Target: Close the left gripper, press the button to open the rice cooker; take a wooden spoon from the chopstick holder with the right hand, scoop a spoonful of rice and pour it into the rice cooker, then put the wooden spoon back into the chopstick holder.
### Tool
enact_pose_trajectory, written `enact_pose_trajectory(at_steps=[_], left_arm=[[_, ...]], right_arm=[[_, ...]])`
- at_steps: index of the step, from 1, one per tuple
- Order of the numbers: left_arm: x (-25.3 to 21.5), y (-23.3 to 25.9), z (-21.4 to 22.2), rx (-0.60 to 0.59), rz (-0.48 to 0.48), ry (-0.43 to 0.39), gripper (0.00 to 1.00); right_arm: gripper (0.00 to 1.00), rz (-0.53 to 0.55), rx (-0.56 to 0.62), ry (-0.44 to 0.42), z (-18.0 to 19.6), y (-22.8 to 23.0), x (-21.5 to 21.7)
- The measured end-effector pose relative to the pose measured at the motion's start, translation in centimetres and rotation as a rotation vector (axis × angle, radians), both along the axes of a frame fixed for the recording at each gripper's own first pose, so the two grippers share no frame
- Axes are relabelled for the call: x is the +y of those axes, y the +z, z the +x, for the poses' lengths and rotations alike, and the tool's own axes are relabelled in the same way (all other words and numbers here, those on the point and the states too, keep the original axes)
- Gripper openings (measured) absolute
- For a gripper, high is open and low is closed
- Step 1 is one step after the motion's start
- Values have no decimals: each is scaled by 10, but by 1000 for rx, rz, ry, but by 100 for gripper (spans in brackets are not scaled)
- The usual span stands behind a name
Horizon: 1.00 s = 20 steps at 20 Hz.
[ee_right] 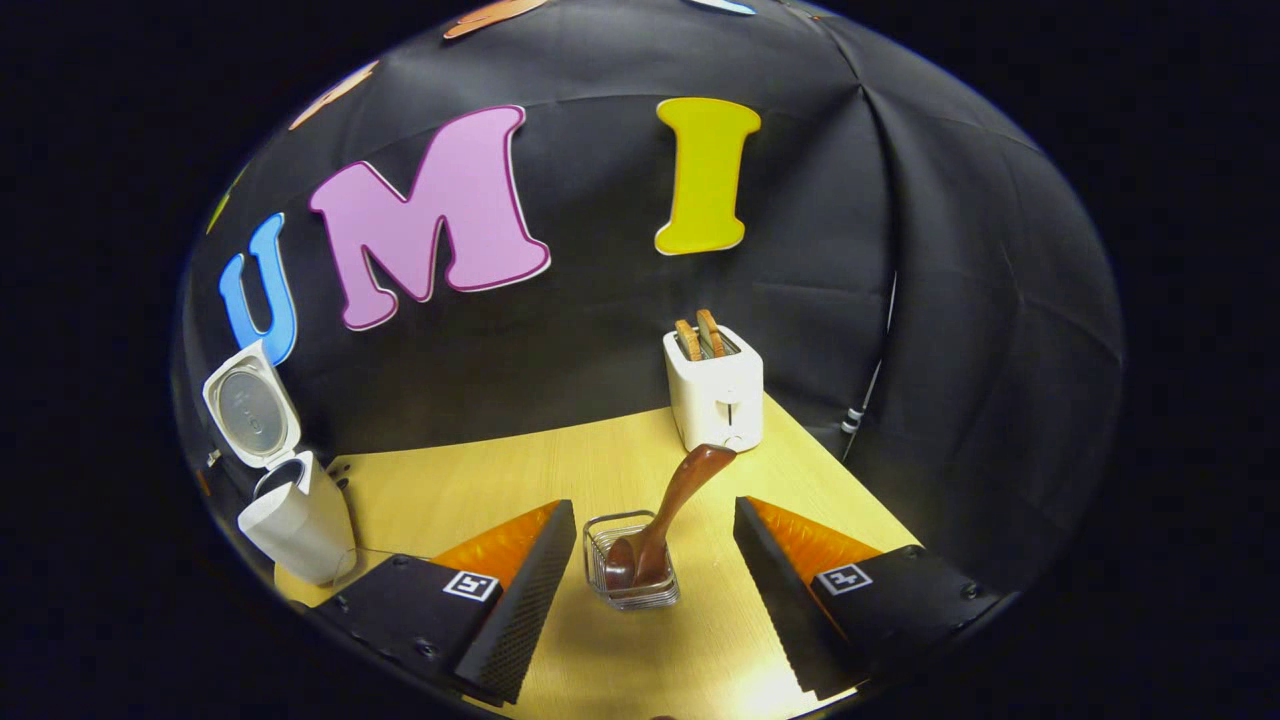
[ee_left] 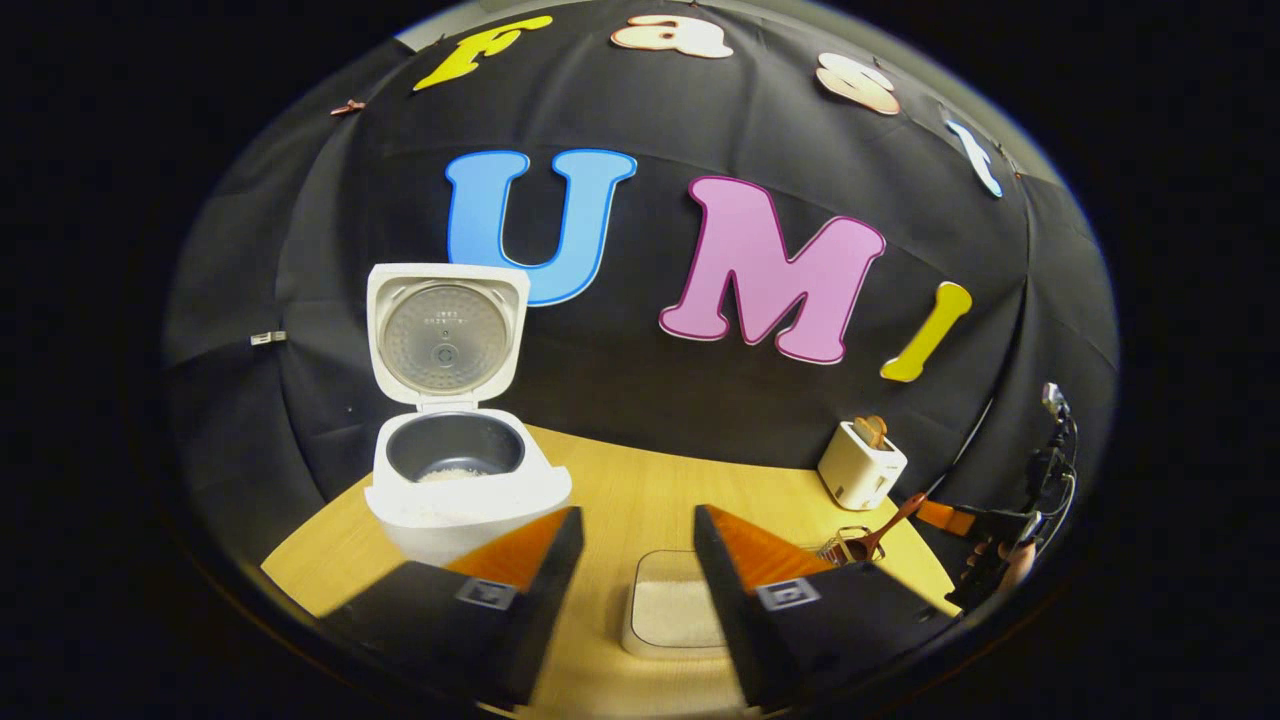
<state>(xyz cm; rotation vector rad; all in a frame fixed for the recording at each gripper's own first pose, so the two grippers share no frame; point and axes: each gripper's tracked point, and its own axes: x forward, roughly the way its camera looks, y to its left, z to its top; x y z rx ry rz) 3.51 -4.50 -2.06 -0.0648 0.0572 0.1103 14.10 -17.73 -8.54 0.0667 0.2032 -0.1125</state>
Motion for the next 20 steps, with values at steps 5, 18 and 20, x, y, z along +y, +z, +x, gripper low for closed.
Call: enact_pose_trajectory(at_steps=[5,18,20], left_arm=[[-3,-10,-12,34,57,6,95],[-13,-54,-7,178,65,11,95],[-15,-56,-7,180,35,10,96]], right_arm=[[98,43,72,32,38,-34,-2],[63,241,240,8,114,-90,-7],[43,234,245,12,116,-89,-7]])
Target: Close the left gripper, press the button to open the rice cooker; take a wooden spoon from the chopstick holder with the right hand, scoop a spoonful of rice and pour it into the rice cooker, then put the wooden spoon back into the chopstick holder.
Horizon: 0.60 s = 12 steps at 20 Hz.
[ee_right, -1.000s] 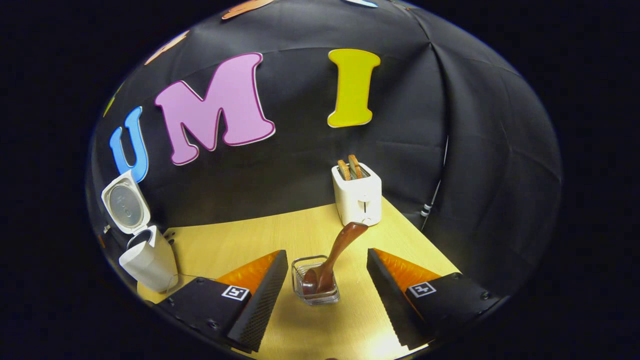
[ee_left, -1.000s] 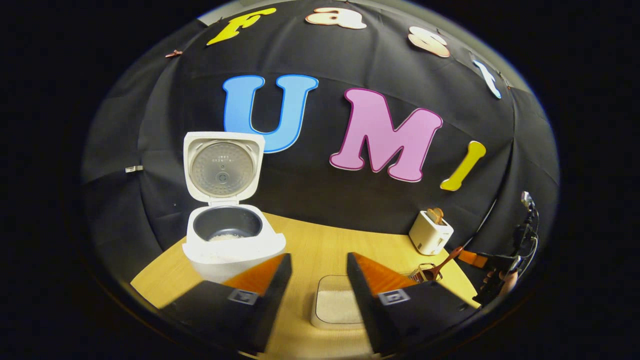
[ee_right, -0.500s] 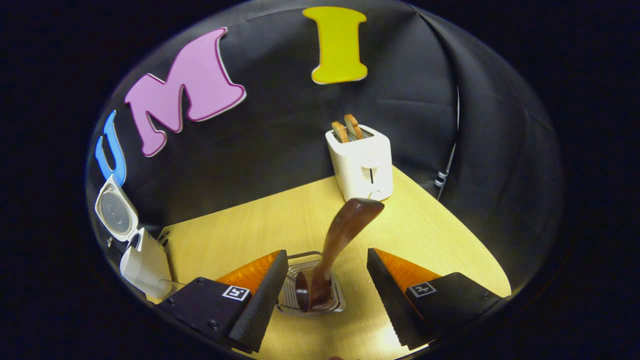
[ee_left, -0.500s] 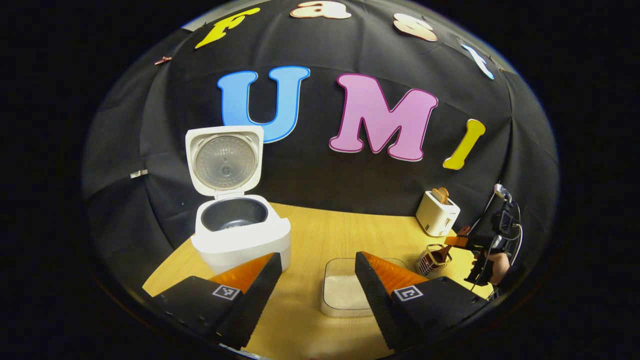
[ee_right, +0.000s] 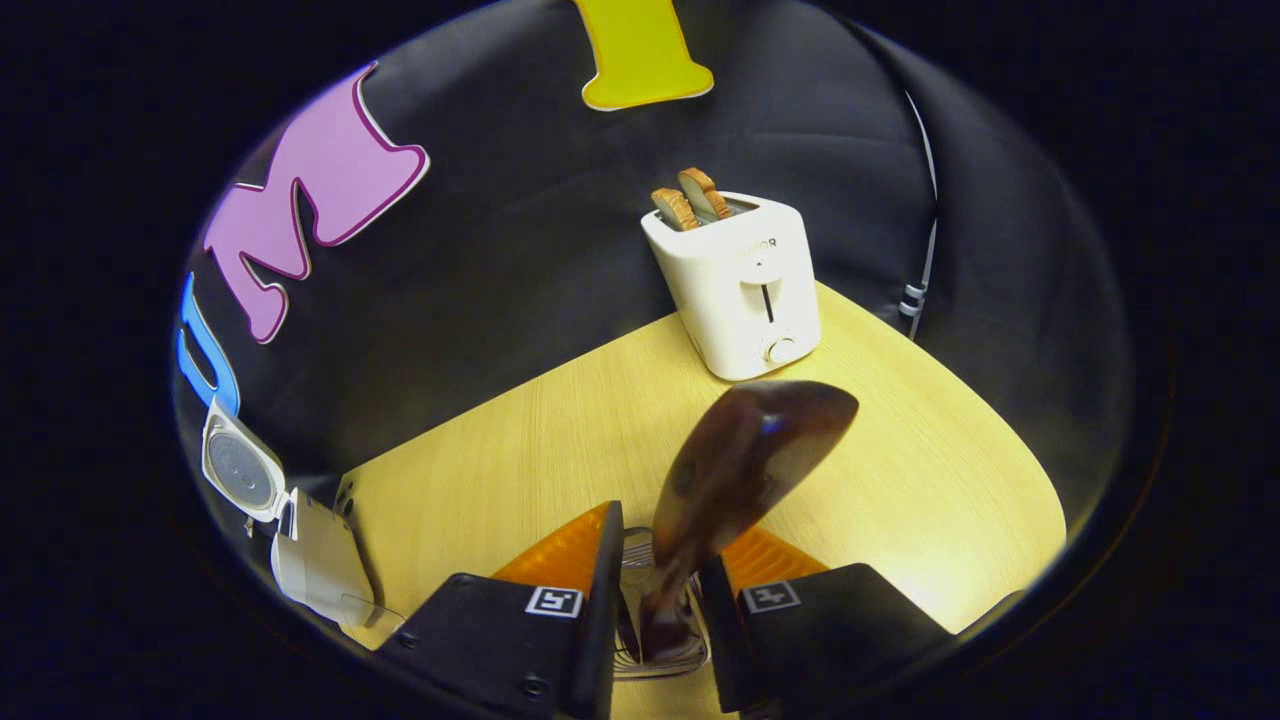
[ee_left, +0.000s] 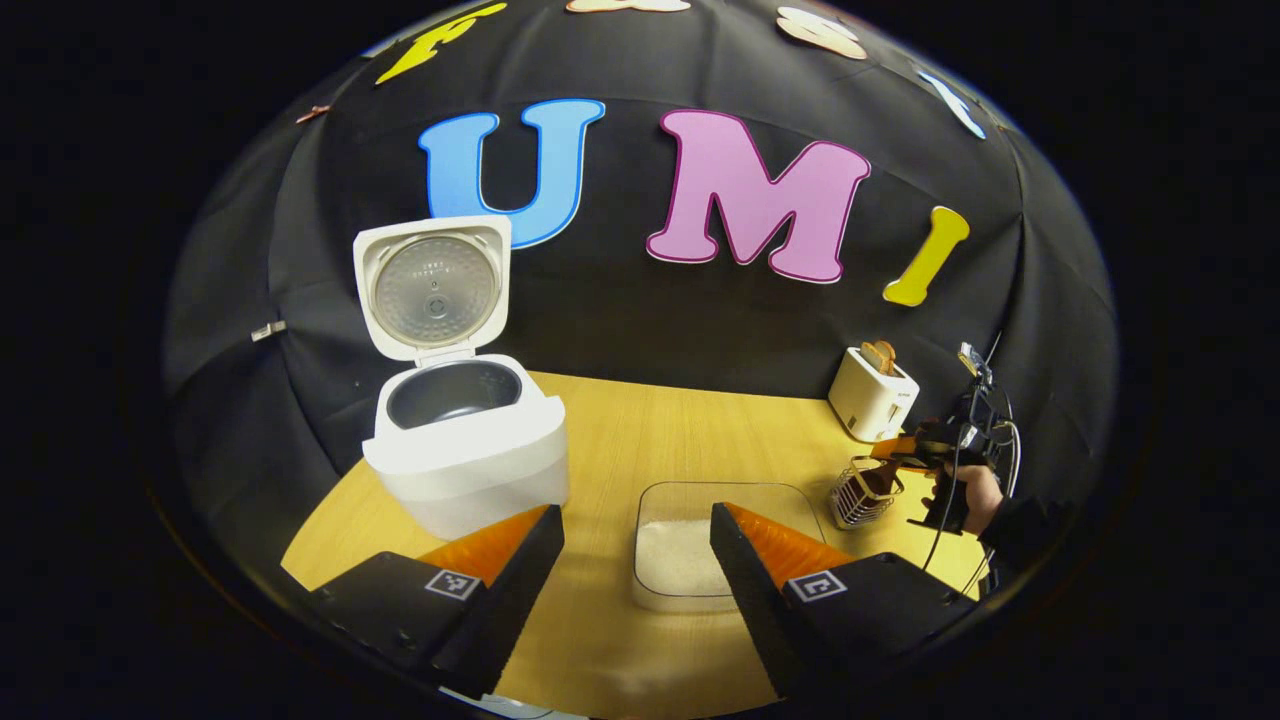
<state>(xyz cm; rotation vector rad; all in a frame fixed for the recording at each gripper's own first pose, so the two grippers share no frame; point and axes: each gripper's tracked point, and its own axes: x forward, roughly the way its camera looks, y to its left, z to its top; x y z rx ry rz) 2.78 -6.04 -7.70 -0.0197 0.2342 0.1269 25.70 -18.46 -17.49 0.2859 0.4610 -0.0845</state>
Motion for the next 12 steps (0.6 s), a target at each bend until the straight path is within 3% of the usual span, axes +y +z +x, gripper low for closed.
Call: enact_pose_trajectory(at_steps=[1,3,5,8,12], left_arm=[[1,-2,-1,0,-7,3,96],[1,-4,-2,2,-13,7,95],[3,-8,-3,7,-14,12,96],[6,-5,-6,-2,-15,22,96],[13,-1,-12,-23,-19,28,95]], right_arm=[[43,15,-2,7,2,1,2],[29,26,6,5,0,0,3],[23,21,9,0,0,1,0],[17,19,-4,-7,-4,6,0],[17,3,-72,-7,-9,37,4]])
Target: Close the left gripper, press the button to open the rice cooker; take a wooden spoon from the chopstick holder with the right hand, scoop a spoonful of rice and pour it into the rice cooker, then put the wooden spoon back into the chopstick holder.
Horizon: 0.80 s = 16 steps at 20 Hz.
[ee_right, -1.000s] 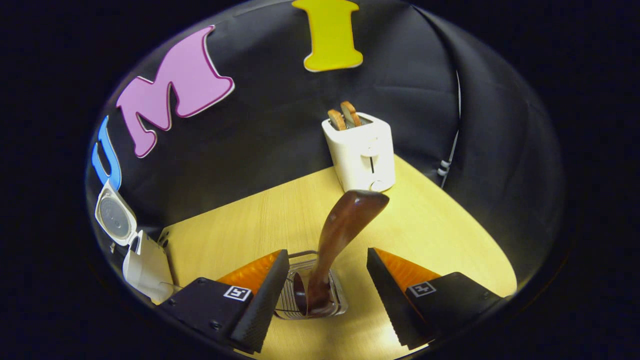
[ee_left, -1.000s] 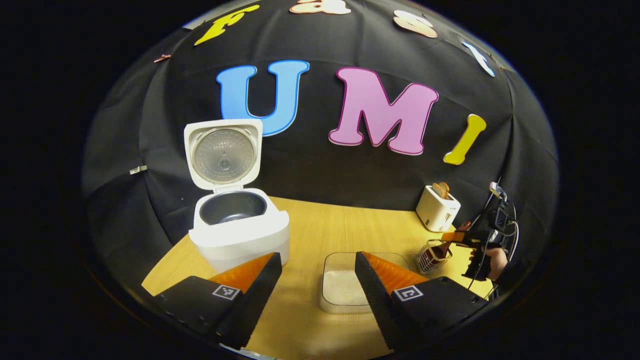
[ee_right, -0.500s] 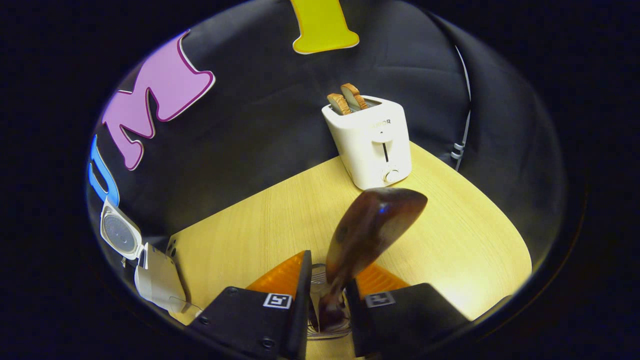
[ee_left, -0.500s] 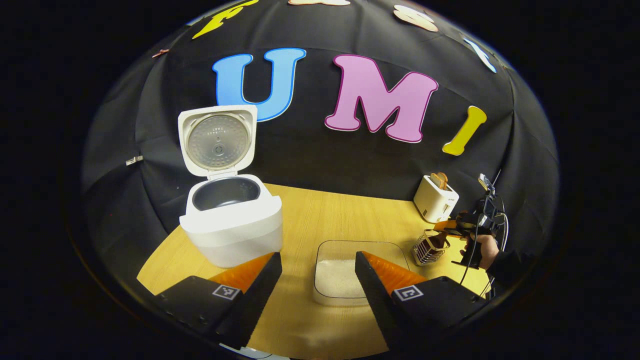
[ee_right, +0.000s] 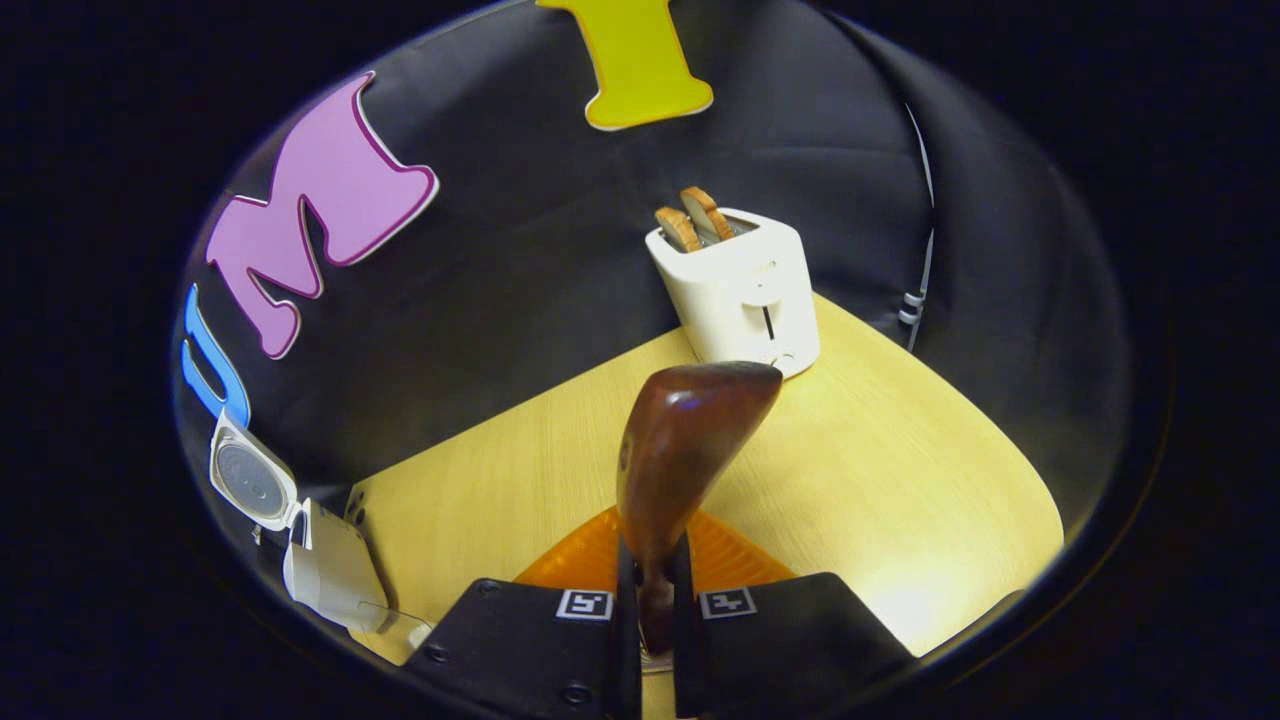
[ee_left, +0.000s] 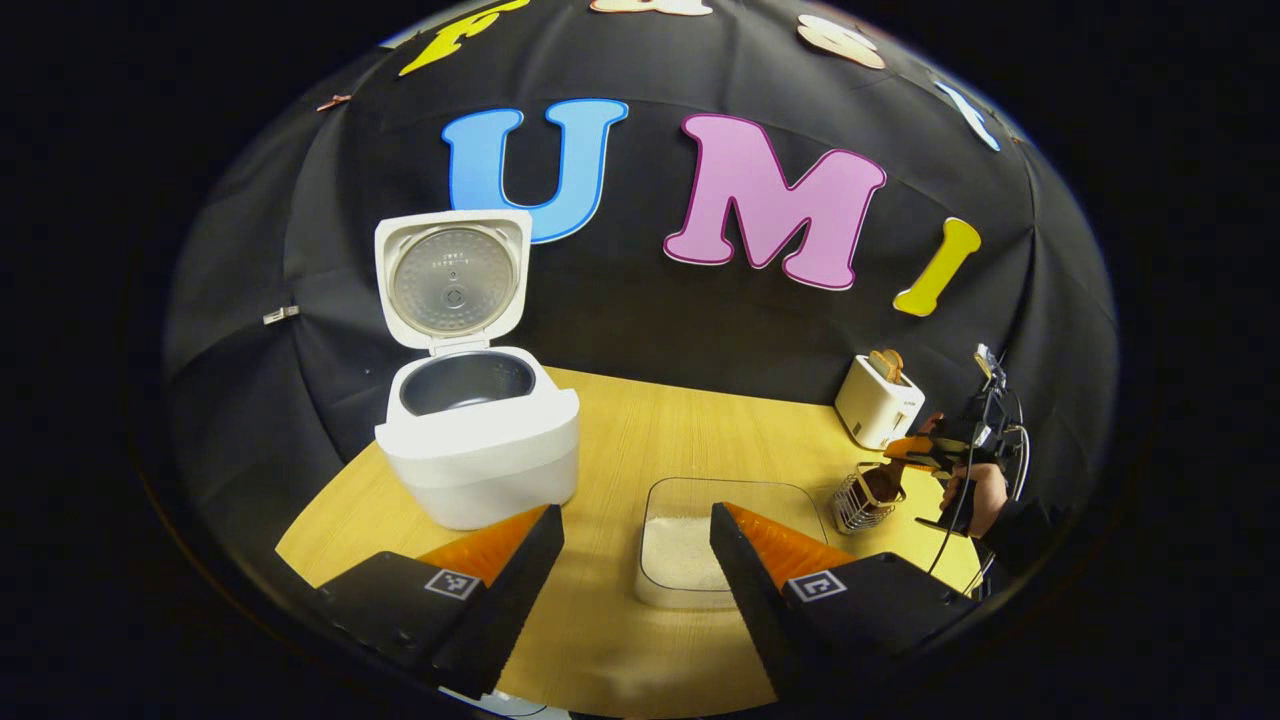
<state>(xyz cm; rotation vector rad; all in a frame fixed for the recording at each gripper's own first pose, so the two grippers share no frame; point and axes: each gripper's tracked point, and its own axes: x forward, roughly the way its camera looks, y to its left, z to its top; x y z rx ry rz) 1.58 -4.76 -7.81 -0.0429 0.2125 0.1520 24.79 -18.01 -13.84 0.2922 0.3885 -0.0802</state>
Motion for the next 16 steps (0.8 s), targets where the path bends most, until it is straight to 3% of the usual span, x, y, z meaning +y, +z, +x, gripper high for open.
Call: enact_pose_trajectory(at_steps=[5,16], left_arm=[[16,12,4,-19,-13,-26,96],[101,37,16,-105,-76,-58,95]], right_arm=[[17,-93,-55,-37,-13,51,-1],[17,-103,-150,-53,-67,131,69]])
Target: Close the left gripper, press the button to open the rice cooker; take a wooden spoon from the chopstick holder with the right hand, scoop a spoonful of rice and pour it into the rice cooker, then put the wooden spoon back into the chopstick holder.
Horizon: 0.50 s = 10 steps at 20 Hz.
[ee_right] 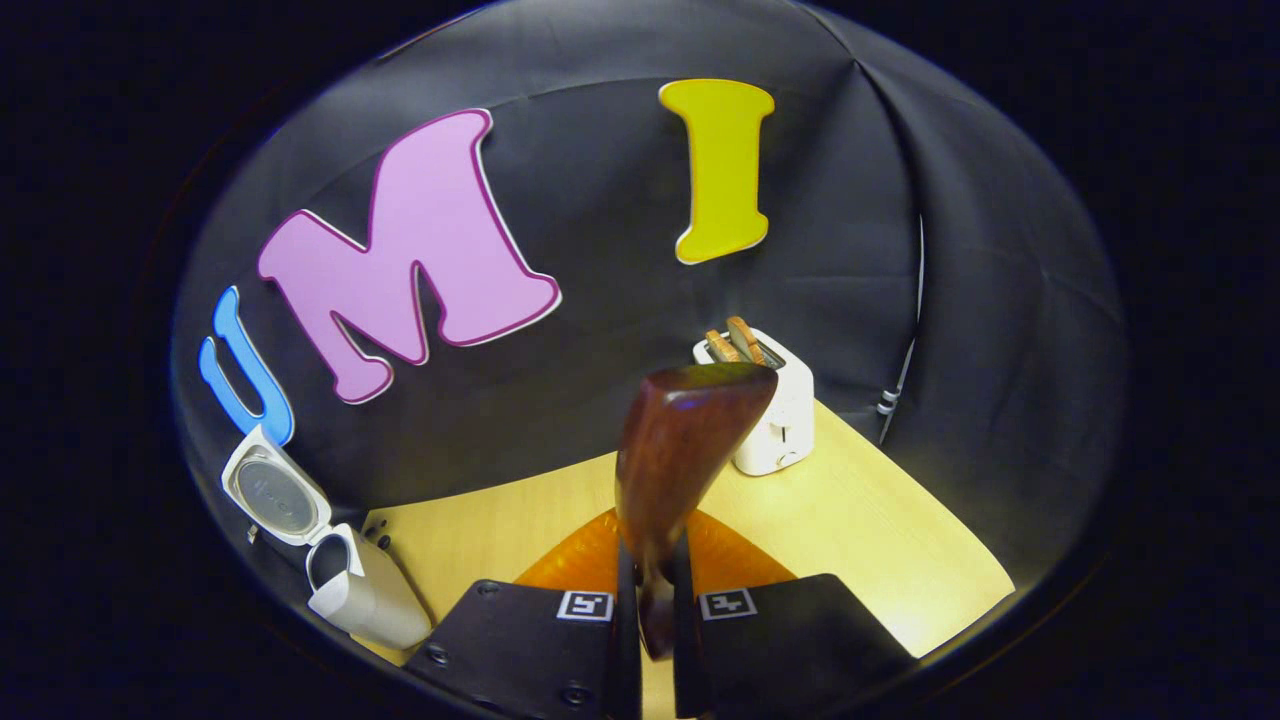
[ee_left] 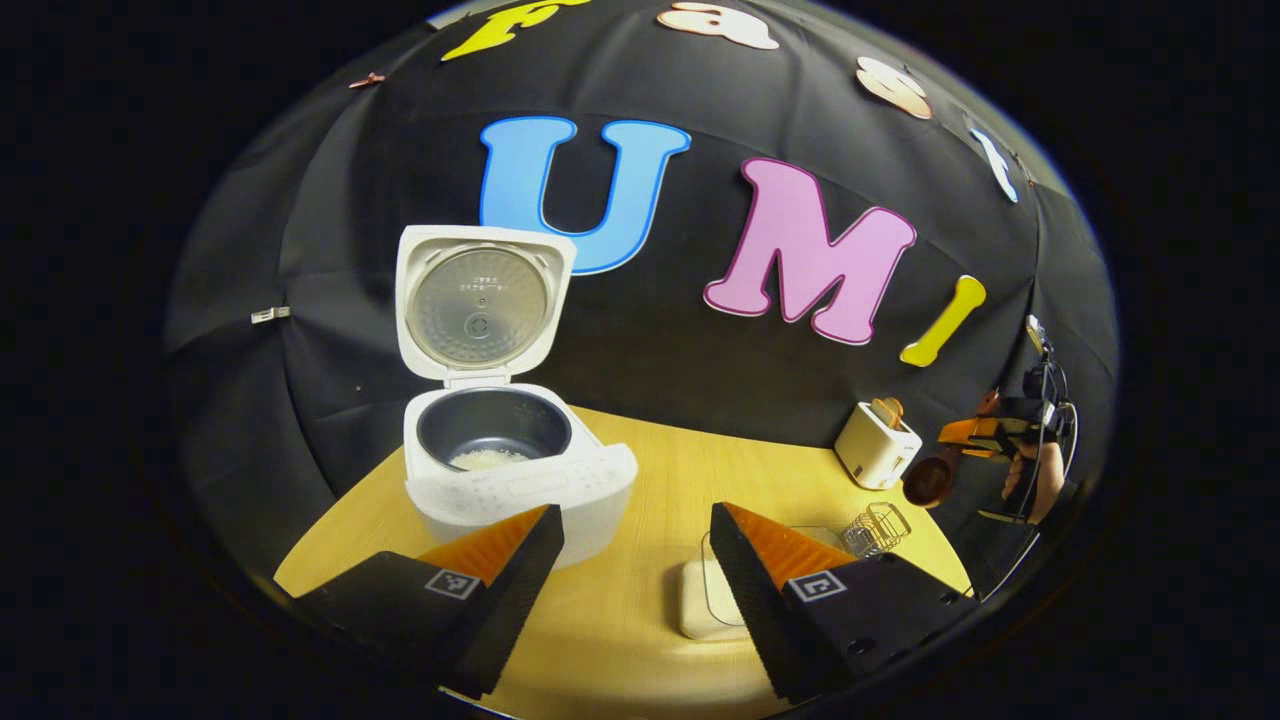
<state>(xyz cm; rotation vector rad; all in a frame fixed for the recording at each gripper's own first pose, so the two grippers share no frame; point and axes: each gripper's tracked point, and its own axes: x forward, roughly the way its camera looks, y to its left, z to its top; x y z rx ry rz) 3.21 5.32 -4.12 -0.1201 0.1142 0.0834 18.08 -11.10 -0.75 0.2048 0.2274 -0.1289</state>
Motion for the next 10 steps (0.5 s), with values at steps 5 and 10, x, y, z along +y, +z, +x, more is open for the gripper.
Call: enact_pose_trajectory(at_steps=[5,10], left_arm=[[44,2,-1,-14,-36,-3,96],[74,-7,-2,13,-22,-15,92]], right_arm=[[16,6,-32,37,-25,7,52],[17,-4,7,95,-37,-35,113]])
